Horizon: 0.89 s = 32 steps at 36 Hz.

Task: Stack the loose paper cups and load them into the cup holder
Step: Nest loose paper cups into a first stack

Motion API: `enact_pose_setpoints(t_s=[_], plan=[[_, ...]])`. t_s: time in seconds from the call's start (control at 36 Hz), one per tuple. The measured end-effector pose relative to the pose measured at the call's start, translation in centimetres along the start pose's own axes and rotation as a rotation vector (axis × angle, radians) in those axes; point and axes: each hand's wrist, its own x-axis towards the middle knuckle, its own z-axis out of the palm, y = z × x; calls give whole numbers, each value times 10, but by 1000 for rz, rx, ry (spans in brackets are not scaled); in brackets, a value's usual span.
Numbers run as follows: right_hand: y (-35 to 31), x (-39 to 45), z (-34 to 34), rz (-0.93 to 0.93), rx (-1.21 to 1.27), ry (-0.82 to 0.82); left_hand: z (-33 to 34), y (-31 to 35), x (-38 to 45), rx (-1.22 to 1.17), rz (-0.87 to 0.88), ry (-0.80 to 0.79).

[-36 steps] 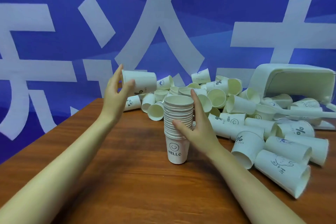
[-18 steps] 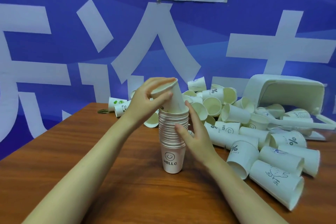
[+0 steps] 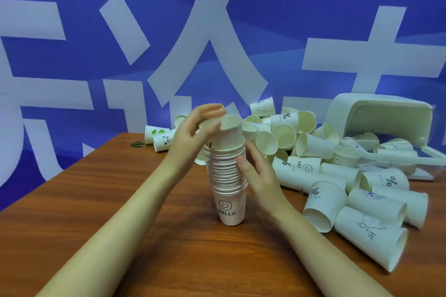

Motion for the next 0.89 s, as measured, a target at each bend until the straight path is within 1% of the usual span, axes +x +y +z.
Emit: enact_pose_setpoints(t_s=[0.08,0.19,0.25,0.31,0.39,0.44,0.47,0.53,0.58,0.69,0.81,0.89], plan=[[1,0,-1,8,-1,22,12,-7,-8,60,2,-30],[1,2,-5,45,-30,67,28,-18,-15,-42,-54,58],[2,5,-9,64,-102,107,32,-22,-18,-93,-62,117],[3,9,-17,68,-198,160,34,-24,-19,-98,-59,137],[4,16,-34,70,-278,303,36,-28,-21,-69,-65,81],[7,26,-45,103,-328,410,38,-30,-25,-38,-52,17],[8,33,-50,137,-362,436,39,-31,-26,-25,-41,5],[12,52,-57,230,-453,401,36,-34,-25,-25,-34,37],[17,71,-59,293,-562,305,30,-38,-23,-13,-27,87],[28,101,-54,325,-789,112,13,-42,-16,36,-27,148],[45,123,-45,366,-910,31,1,-48,-11,18,-47,193],[54,127,-39,411,-964,7,-1,-50,-11,-8,-64,203]])
